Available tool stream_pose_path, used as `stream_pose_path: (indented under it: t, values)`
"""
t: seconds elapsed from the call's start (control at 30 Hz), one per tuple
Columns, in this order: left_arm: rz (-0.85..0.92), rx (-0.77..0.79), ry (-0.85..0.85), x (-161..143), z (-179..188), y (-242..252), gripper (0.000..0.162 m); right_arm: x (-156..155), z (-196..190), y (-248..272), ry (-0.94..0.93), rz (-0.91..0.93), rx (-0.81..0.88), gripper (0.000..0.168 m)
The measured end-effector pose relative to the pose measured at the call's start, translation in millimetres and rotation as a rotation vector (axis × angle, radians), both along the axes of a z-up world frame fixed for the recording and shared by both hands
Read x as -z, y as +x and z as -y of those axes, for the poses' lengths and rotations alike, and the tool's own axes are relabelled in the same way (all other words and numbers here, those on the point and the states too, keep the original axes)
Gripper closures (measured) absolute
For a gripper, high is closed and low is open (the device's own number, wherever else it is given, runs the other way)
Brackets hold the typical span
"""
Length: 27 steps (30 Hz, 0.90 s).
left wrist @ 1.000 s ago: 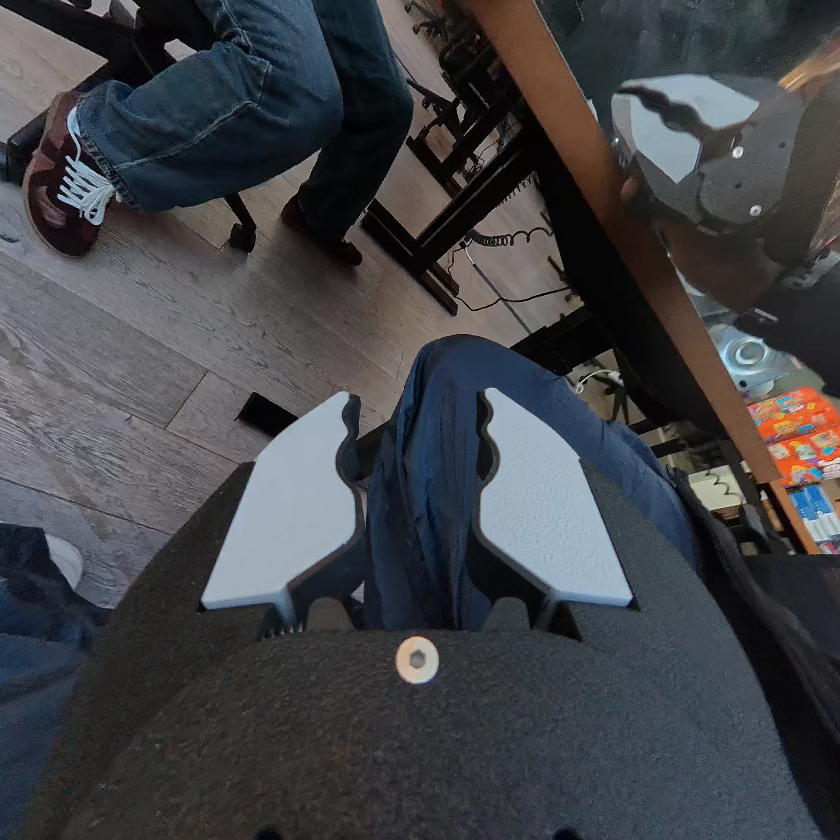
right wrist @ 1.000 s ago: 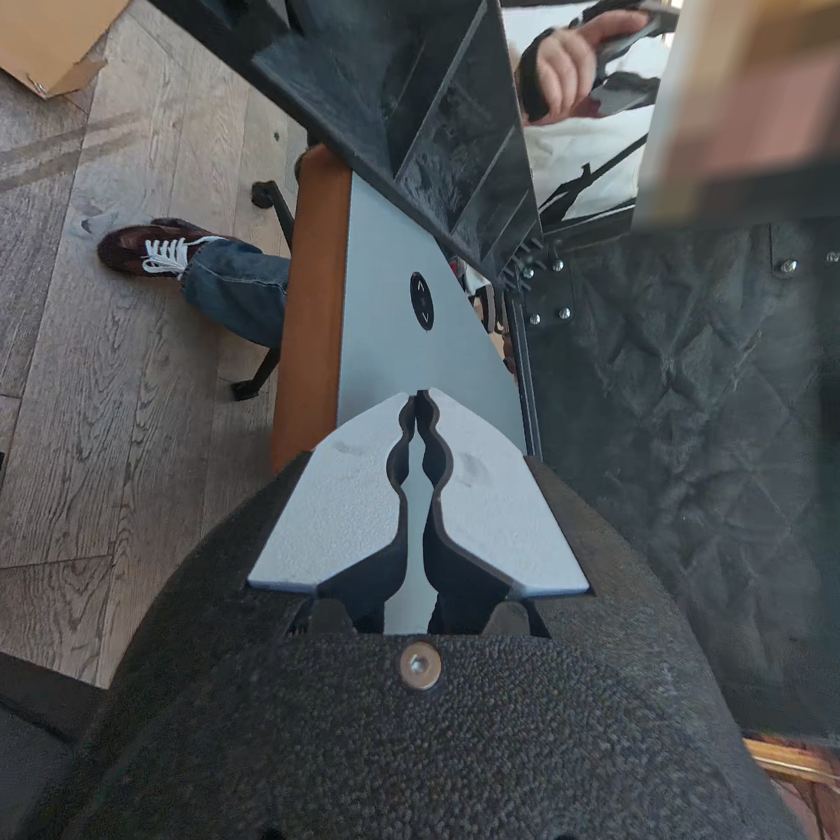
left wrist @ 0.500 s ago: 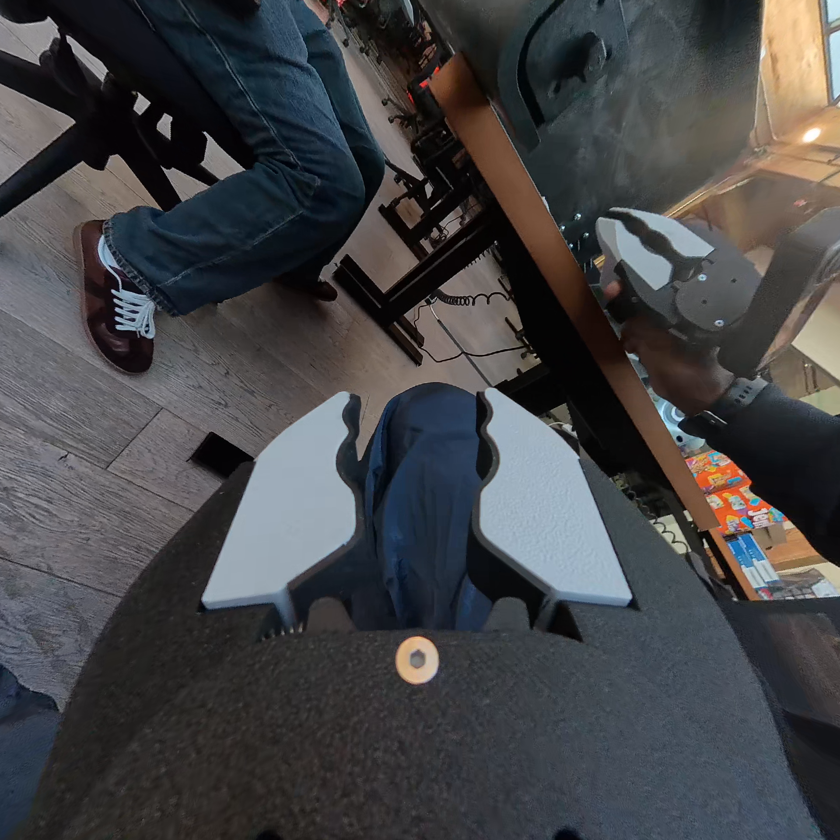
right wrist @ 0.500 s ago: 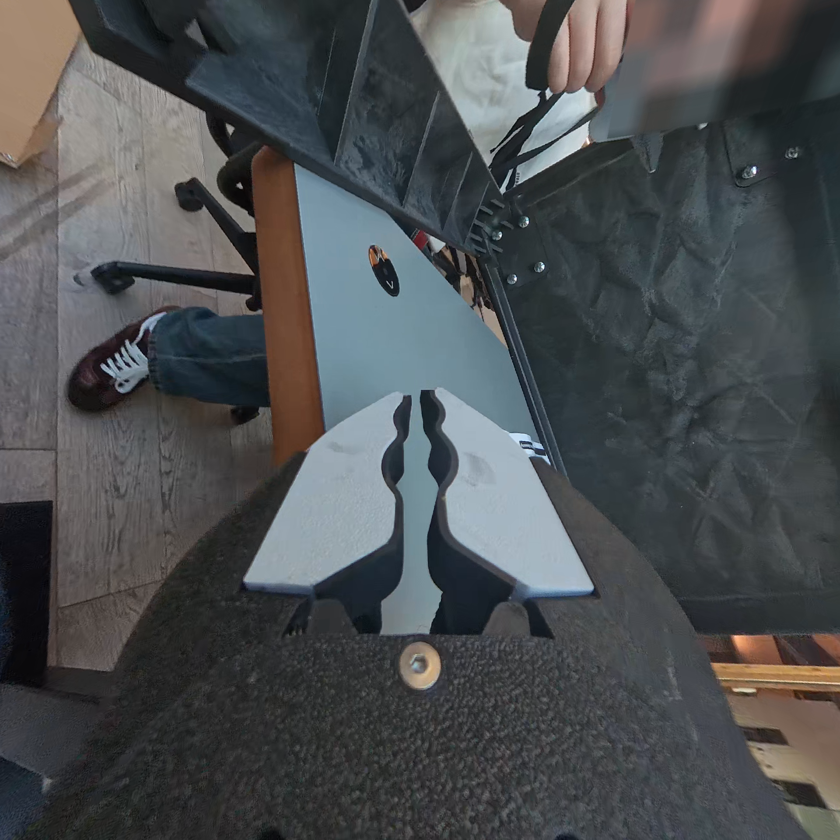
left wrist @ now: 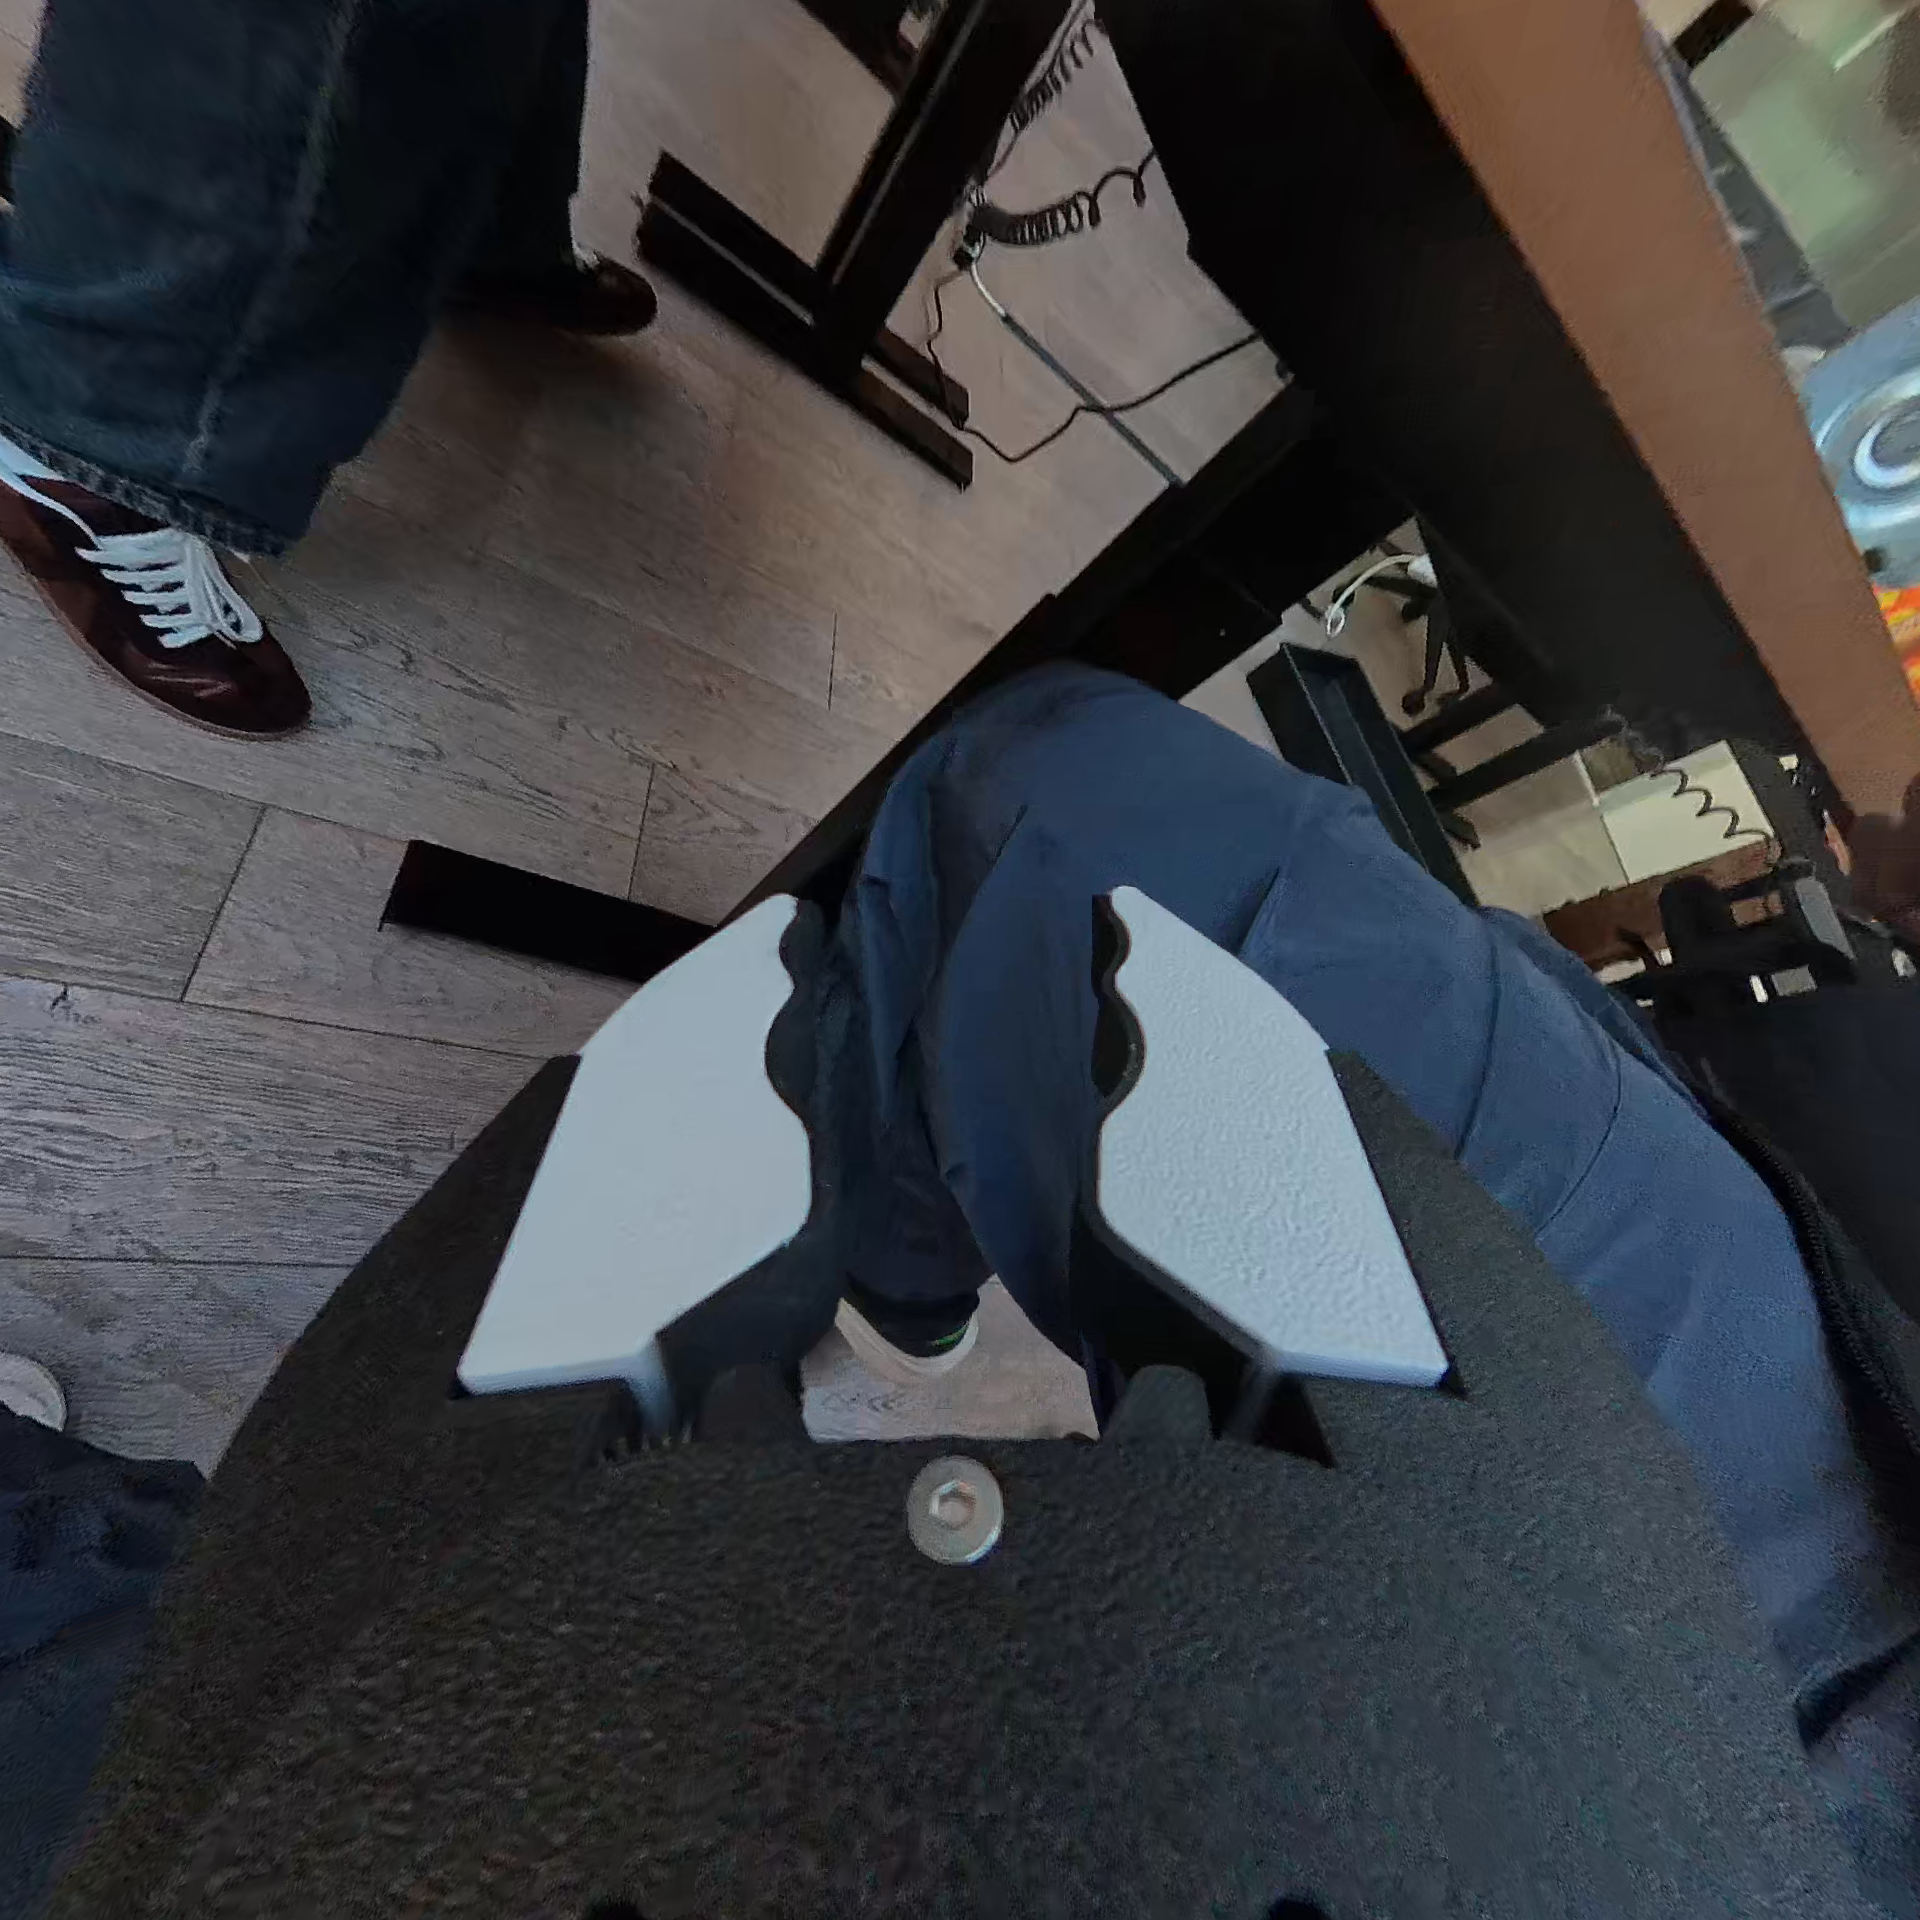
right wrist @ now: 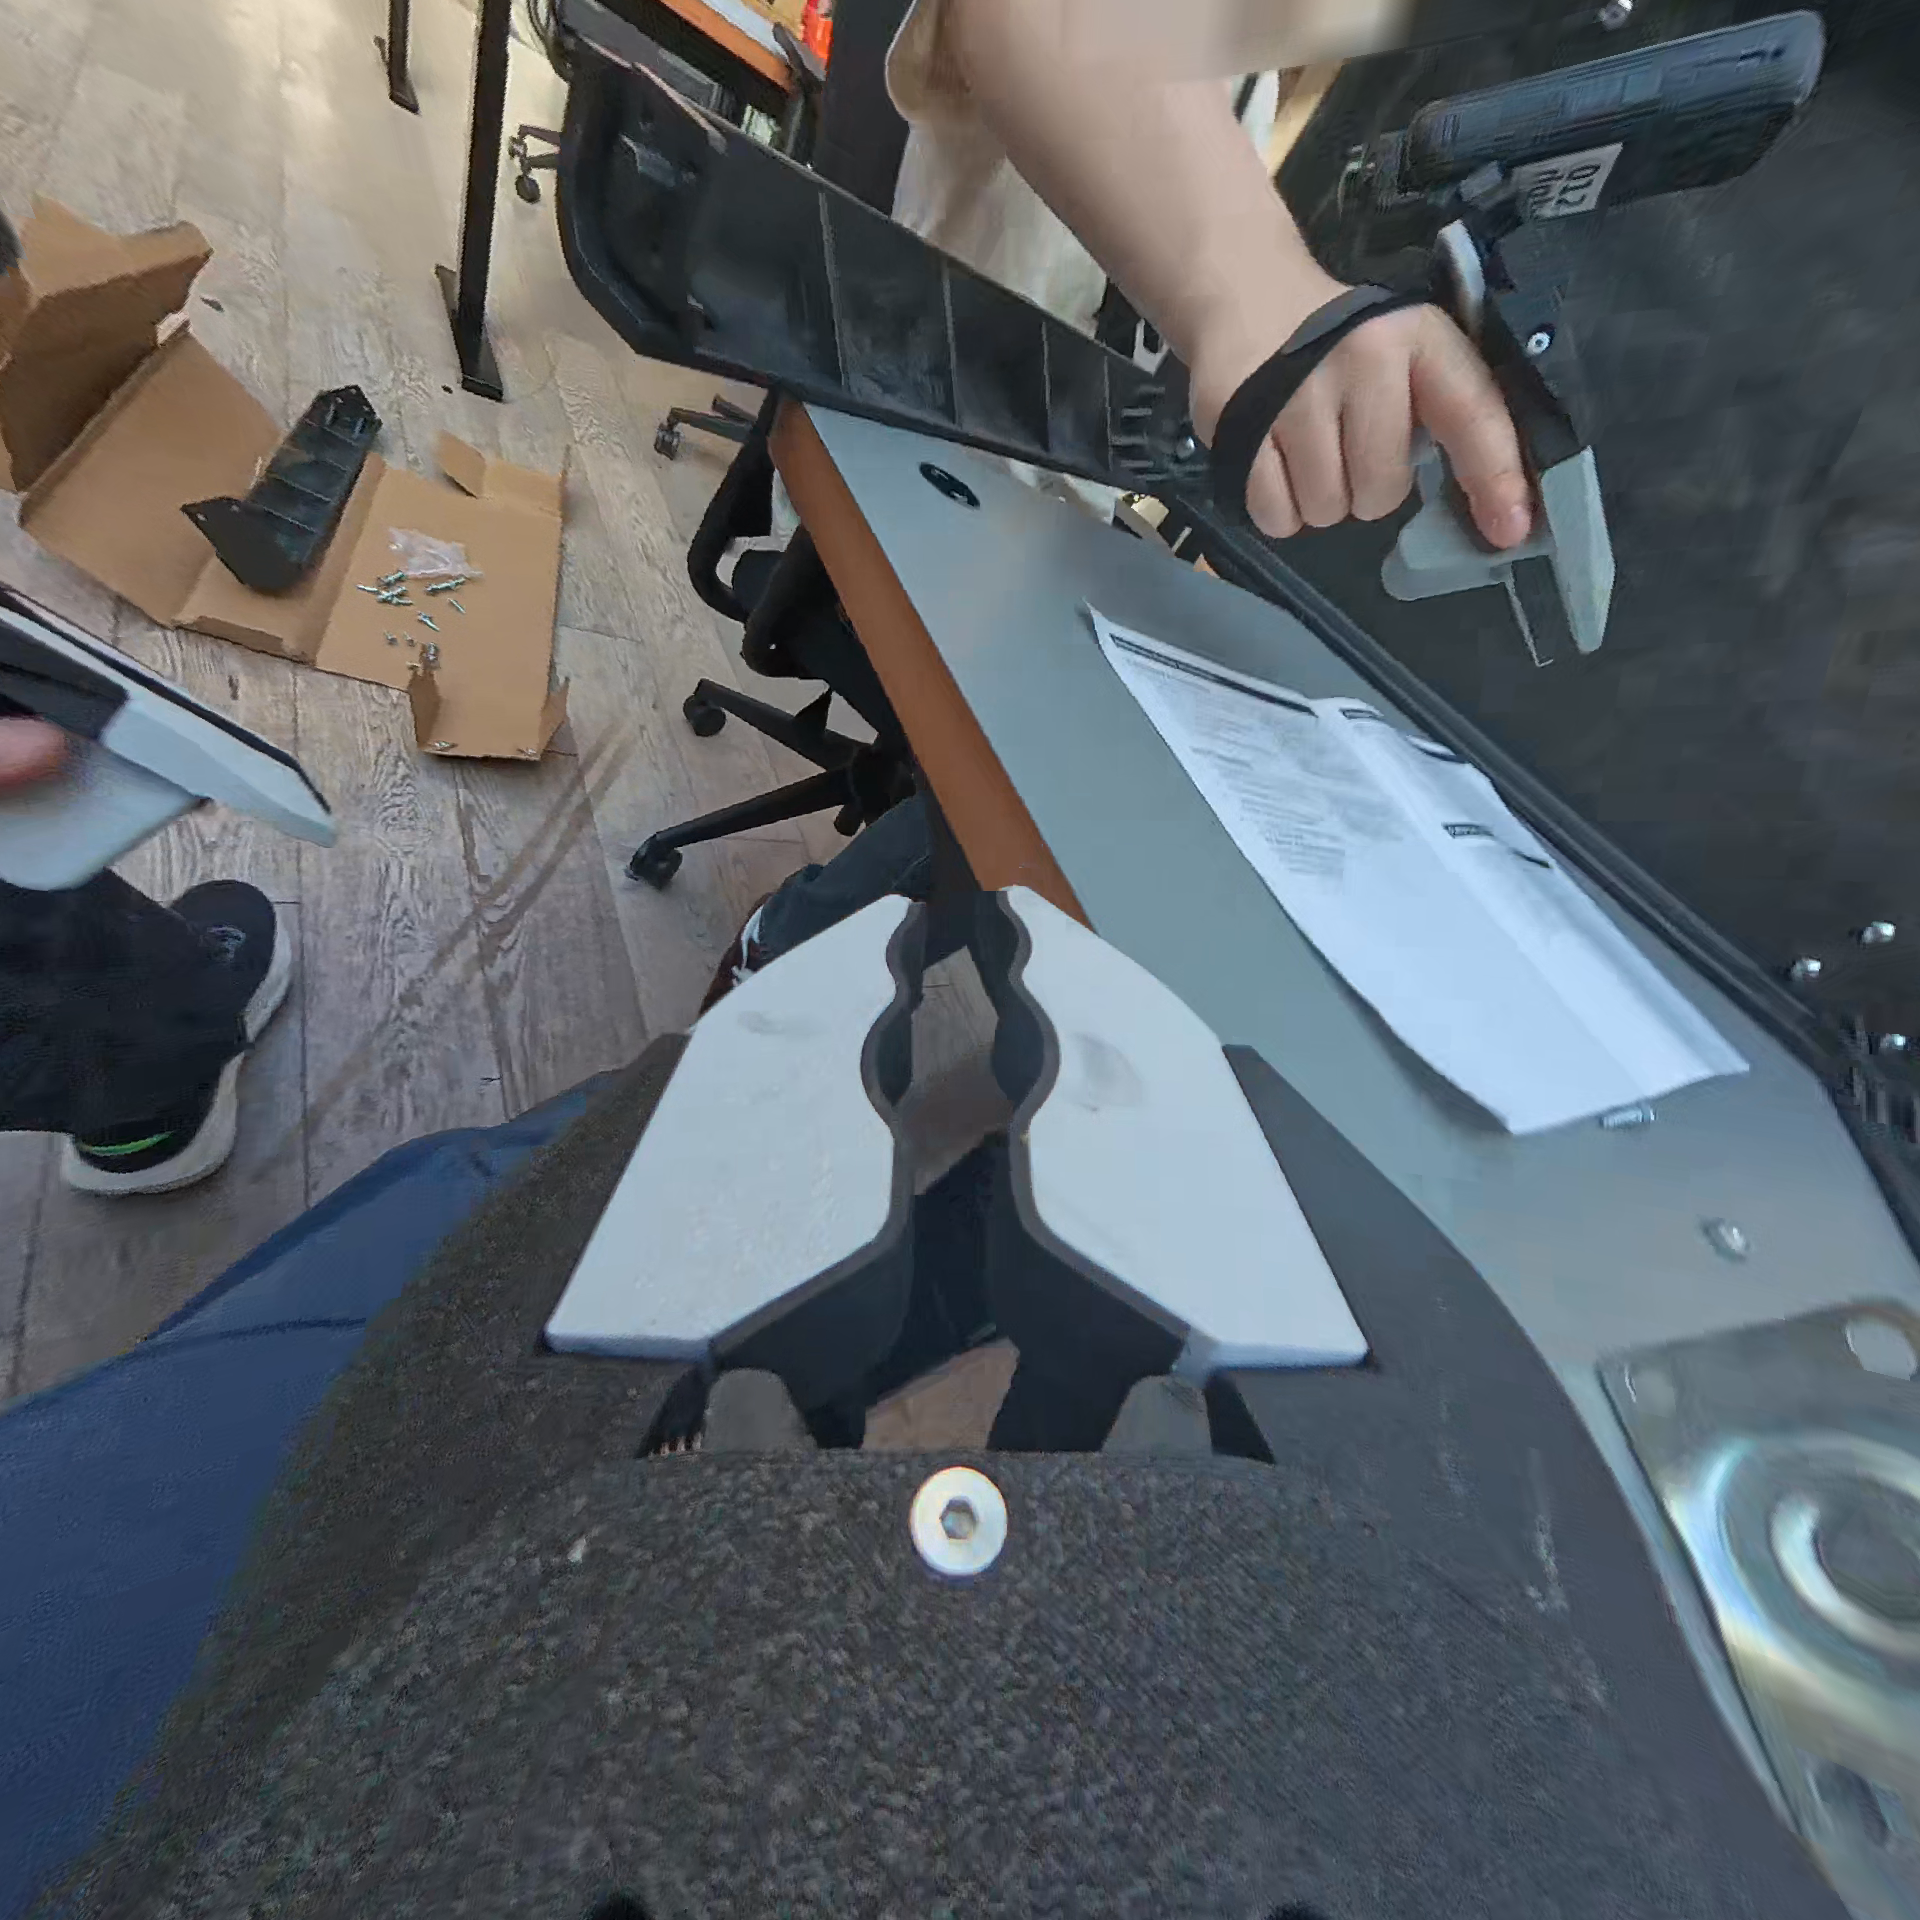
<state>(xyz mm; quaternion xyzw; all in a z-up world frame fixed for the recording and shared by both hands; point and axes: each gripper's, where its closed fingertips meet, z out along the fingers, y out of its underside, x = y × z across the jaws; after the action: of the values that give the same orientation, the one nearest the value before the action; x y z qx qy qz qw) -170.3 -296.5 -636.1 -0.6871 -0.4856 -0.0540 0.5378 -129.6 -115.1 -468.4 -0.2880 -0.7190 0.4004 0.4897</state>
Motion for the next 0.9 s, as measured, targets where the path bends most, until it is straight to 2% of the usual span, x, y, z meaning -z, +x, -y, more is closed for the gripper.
stream_pose_path:
  t: [0.03, 0.1, 0.2, 0.27, 0.33, 0.43, 0.57, 0.73, 0.9]
  values:
    - [0.005, 0.026, -0.019, 2, -10, 1, 0.111, -5, -11, 11, -0.042, 0.001, 0.012, 0.159]
    - [0.0, 0.068, -0.059, 2, -28, 3, 0.11, -35, -36, 22, -0.12, -0.02, 0.031, 0.16]
    - [-0.023, 0.112, -0.106, -7, -47, 4, 0.11, -94, -98, 9, -0.209, -0.025, 0.084, 0.158]
    - [-0.044, 0.121, -0.108, -12, -58, 2, 0.11, -119, -139, -6, -0.293, 0.027, 0.082, 0.153]
    - [-0.058, 0.124, -0.115, -9, -65, 2, 0.11, -125, -175, -22, -0.269, 0.07, 0.079, 0.151]
    - [0.017, 0.147, -0.182, 19, -63, 9, 0.109, -121, -217, -42, -0.249, 0.125, 0.12, 0.148]
    - [0.032, 0.157, -0.235, 28, -50, 13, 0.108, -117, -230, -52, -0.317, 0.141, 0.109, 0.147]
    - [0.047, 0.108, -0.162, 20, -43, 7, 0.108, -108, -218, -52, -0.326, 0.145, 0.102, 0.147]
    - [0.033, 0.128, -0.152, 17, -51, 9, 0.108, -110, -212, -46, -0.297, 0.144, 0.099, 0.147]
